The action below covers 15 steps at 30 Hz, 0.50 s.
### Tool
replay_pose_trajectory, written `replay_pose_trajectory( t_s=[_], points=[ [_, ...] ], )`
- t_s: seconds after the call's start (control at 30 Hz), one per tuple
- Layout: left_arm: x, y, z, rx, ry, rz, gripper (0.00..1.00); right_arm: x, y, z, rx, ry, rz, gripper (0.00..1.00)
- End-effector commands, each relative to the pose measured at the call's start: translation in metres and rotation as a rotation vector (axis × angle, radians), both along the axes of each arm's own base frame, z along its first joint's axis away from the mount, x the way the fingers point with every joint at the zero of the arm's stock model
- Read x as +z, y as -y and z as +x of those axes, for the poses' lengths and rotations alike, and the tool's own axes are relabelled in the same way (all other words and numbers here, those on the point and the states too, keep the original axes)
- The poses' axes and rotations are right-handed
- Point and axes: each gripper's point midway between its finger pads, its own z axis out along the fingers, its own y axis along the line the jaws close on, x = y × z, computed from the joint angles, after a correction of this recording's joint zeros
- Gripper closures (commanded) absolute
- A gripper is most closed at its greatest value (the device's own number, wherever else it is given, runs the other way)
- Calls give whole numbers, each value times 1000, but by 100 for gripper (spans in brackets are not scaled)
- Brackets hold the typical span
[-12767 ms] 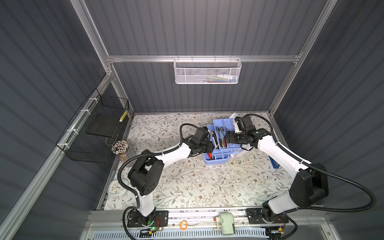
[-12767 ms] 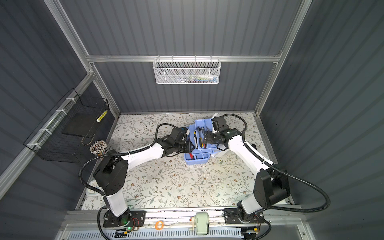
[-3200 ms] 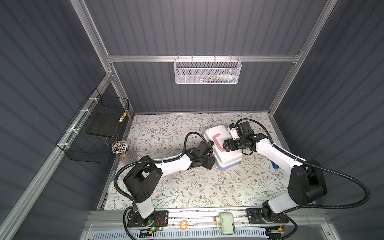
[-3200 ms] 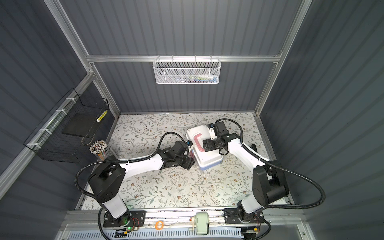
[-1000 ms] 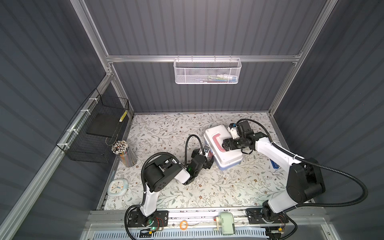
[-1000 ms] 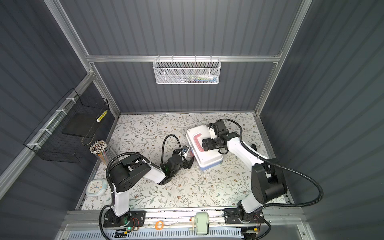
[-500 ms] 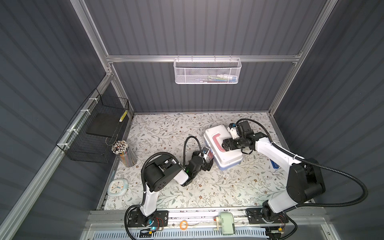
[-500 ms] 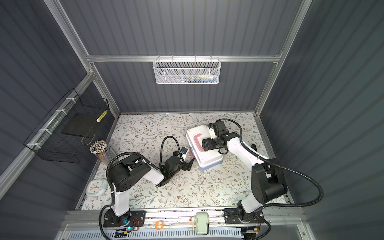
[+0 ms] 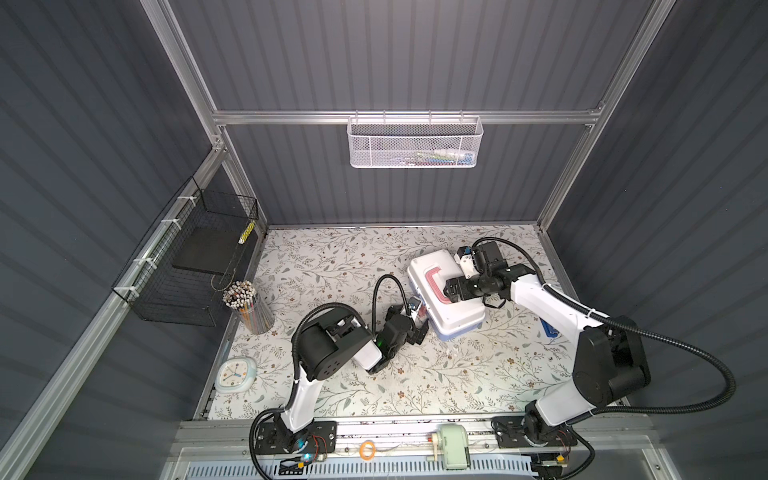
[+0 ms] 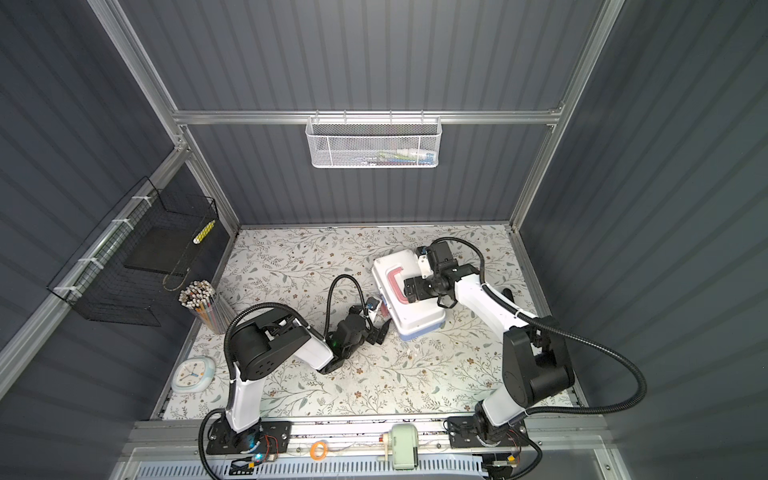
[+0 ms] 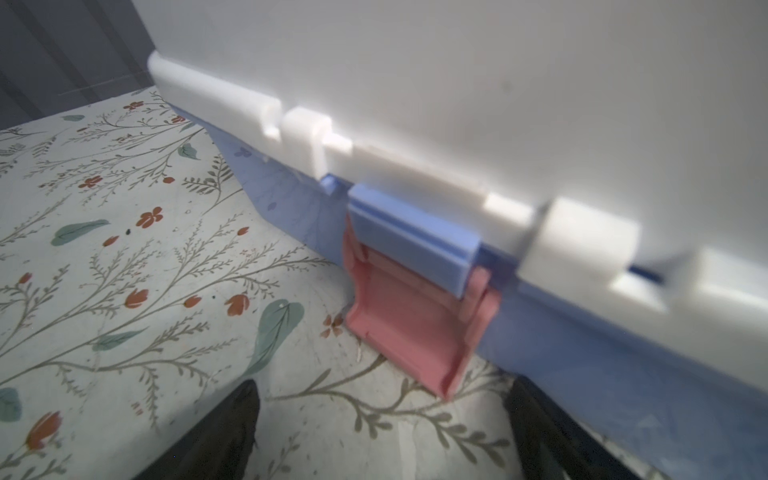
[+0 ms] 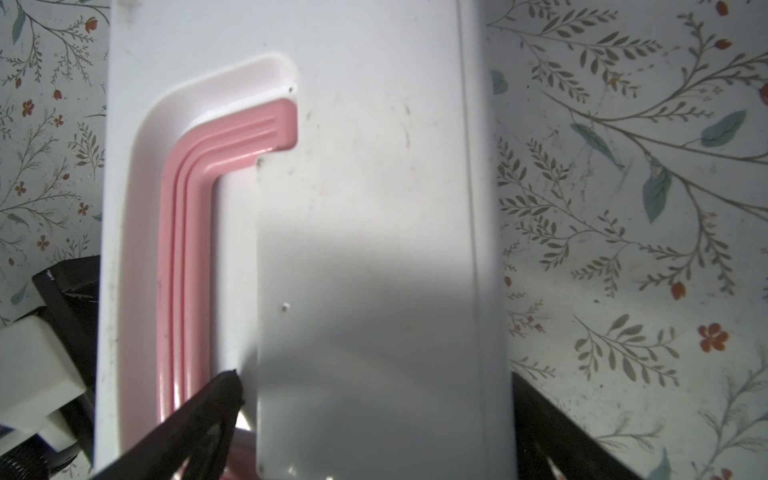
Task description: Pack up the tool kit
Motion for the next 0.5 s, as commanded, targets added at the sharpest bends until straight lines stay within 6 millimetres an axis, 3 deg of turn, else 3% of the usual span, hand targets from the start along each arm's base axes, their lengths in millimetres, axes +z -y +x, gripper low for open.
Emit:
replay_pose_trajectory(
  t_s=[0.0,0.2,0.47],
  points=[
    [0,5,10,31,36,12,5,-47,17,-45,39,-201,-104,3],
    [2,-3,22,124,70,14,3,-48,20,-48,33,-204,-105,3],
    [17,-10,24,174,108,-29,3,-51,21,-47,29,-209,-108,3]
  ],
)
